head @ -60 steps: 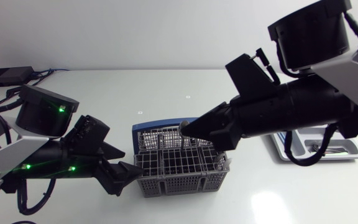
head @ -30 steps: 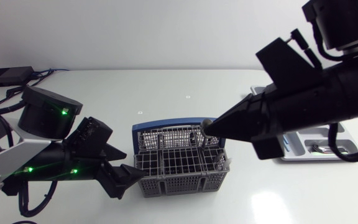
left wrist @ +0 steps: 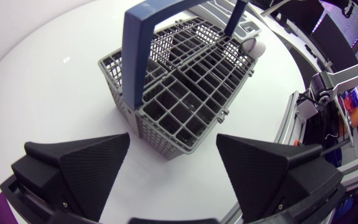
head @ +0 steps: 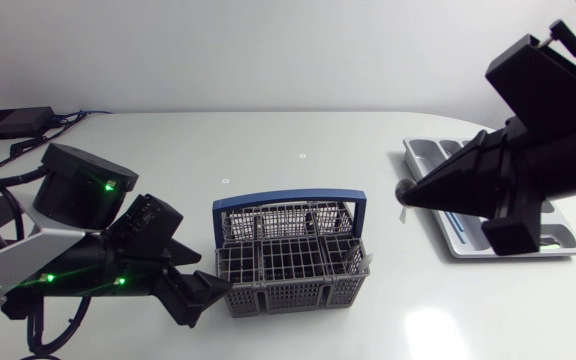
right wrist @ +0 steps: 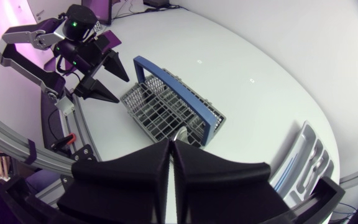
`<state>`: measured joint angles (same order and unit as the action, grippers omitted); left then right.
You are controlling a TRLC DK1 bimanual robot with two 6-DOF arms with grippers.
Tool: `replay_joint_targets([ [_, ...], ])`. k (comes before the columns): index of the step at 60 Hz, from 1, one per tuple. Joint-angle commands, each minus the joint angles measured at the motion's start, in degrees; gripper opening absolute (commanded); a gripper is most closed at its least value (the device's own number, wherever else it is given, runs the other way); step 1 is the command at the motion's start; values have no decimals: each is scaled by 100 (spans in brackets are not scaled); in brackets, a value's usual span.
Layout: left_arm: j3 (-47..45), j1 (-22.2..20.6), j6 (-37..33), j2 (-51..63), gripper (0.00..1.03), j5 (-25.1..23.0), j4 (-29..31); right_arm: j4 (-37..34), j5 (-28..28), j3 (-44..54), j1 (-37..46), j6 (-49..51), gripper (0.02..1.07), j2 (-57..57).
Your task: Unload the cutlery basket into the drawer organizer.
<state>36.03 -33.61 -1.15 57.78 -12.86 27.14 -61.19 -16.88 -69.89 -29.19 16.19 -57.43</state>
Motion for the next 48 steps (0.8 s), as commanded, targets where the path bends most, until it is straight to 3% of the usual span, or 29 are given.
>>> replay_joint_targets([
  [1, 132, -76, 115, -12, 98, 65, 55, -130, 396, -60, 80, 122, 8, 83],
  [9, 167, -243, 238, -12, 98, 188, 99, -192, 1117, 168, 300, 148, 8, 92],
  [26, 238, -410, 387, 14, 98, 355, 213, 28, 2031, 916, 1249, 359, 8, 171],
  [48, 457, -691, 686, 172, 98, 610, 310, 1135, 2444, 1891, 3068, 957, 8, -234],
])
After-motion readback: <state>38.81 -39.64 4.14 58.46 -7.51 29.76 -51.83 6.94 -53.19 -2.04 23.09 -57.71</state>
